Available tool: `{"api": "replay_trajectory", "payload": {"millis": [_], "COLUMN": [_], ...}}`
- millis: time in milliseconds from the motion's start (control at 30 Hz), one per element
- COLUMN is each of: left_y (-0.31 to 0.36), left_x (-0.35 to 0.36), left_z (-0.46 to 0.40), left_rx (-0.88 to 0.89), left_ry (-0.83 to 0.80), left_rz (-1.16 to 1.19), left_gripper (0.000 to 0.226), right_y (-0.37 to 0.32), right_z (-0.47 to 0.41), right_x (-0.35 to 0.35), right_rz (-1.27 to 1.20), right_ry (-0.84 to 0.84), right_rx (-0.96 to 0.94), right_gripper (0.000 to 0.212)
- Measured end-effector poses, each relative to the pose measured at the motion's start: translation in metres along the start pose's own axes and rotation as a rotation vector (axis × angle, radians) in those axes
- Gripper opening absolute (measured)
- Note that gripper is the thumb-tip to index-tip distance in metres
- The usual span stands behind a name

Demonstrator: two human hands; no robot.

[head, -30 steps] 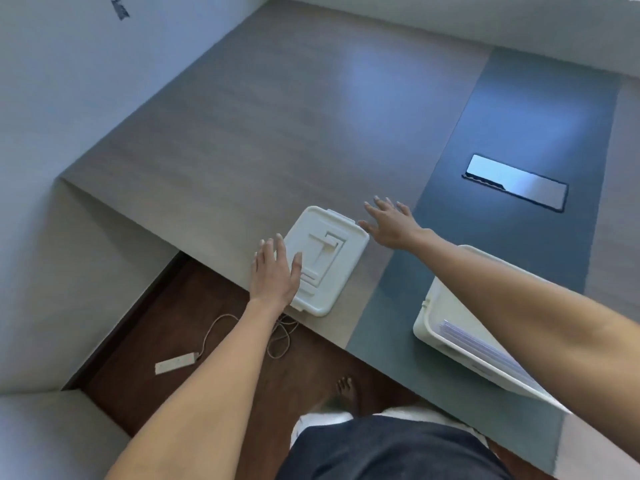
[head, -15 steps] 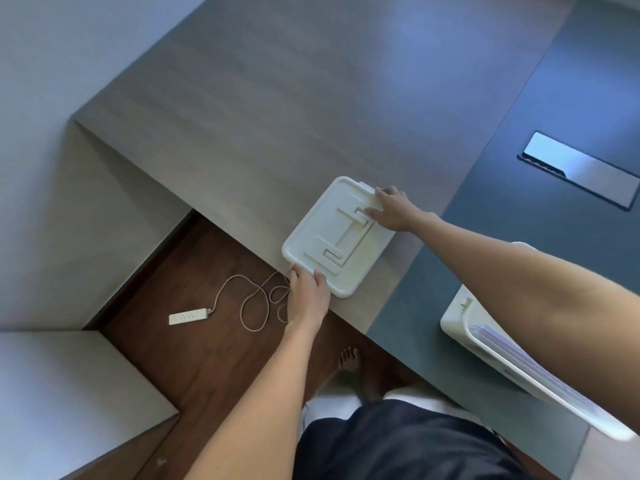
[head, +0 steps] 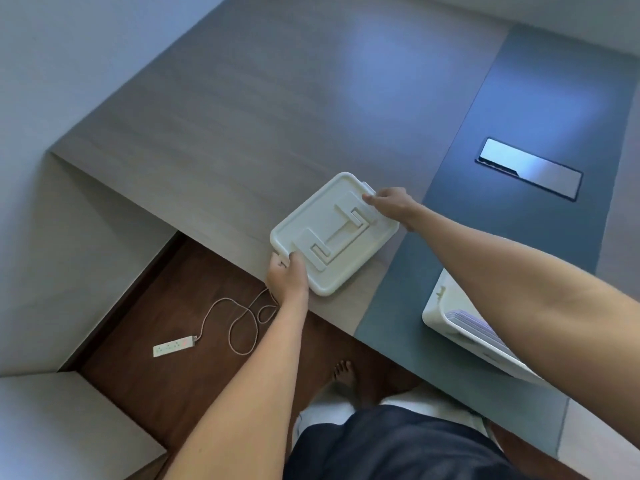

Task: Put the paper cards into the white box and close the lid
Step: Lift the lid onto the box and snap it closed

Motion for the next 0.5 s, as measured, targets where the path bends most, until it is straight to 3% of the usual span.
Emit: {"api": "replay_trajectory", "payload": {"millis": [400,500], "left_y": [0.113,0.13], "left_x": [0.093,0.126], "left_z": [0.018,0.032], "left_rx": [0.289,0.335], "left_ry": [-0.262,-0.363], "left_rz": [-0.102,-0.129], "left_gripper": [0.042,0.028], "right_y": [0.053,0.094], "right_z": [0.106,0.14], "right_x": [-0.153,-0.183], "right_rz": [-0.219,-0.301], "right_ry": [0.345,0.442], "right_rx": [-0.038,0.026], "right_gripper": [0.051,0.051]}}
Point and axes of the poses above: each hand's wrist, its own z-axis away from the middle knuckle, its own x-axis out of the palm, y = z × x, the point moved 7 cm from there along -z, towards the middle knuckle, and after that the axes turned 9 degrees about -y, right-handed, at the moved point
